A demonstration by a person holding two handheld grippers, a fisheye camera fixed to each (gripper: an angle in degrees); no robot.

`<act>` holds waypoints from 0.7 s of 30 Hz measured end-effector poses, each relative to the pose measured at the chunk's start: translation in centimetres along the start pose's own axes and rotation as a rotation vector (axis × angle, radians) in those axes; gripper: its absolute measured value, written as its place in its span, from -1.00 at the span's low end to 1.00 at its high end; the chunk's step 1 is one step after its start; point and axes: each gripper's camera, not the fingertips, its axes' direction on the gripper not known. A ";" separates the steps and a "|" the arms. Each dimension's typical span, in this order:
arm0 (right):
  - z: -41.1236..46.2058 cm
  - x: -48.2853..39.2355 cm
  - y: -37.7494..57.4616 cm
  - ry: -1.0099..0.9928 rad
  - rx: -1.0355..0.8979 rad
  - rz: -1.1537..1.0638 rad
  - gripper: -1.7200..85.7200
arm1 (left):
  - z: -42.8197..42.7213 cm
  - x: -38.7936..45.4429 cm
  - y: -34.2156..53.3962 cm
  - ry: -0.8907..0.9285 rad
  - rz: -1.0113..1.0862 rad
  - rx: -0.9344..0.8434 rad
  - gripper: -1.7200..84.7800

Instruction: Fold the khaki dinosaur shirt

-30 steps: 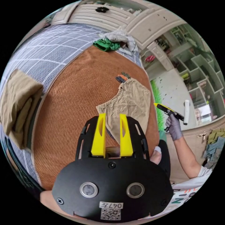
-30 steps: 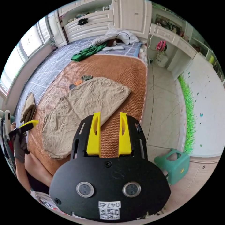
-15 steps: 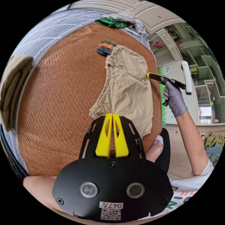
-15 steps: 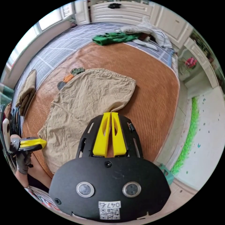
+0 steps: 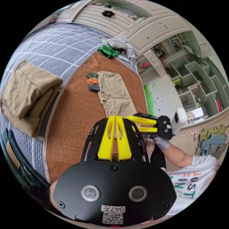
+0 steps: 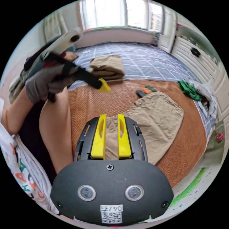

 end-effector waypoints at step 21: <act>-9.7 19.5 25.3 -0.146 0.513 0.895 -0.98 | -8.7 4.4 -11.3 0.110 0.079 -0.119 -0.98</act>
